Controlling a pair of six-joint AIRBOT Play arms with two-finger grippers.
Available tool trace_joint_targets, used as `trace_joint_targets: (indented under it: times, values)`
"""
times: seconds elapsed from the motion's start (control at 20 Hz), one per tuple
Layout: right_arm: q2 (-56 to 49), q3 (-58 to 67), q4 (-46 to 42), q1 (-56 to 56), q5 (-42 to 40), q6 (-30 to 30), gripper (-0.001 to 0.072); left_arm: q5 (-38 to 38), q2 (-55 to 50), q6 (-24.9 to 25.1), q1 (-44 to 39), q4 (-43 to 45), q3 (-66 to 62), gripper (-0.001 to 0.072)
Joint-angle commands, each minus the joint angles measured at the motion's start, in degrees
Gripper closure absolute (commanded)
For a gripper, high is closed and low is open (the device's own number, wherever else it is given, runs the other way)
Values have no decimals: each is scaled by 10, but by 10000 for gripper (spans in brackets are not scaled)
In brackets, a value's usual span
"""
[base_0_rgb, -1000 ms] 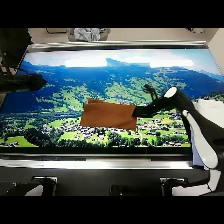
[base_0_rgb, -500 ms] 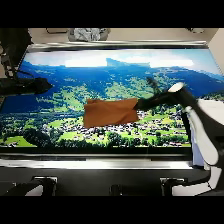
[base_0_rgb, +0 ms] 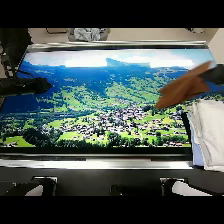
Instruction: Fold the shirts.
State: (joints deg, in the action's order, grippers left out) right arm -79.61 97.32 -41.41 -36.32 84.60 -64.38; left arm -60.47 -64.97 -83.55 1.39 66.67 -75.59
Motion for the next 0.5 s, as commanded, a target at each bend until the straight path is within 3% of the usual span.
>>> trace_joint_targets:
  times: [0.0,0.35,0.45]
  values:
    - [17,59,3,-124,76,-37,681,0,0,10,0,0,0,678]
    - [18,115,-3,-280,209,-45,680,3,0,11,0,0,0,678]
    - [26,115,-45,-309,212,-45,680,9,0,11,0,0,1,678]
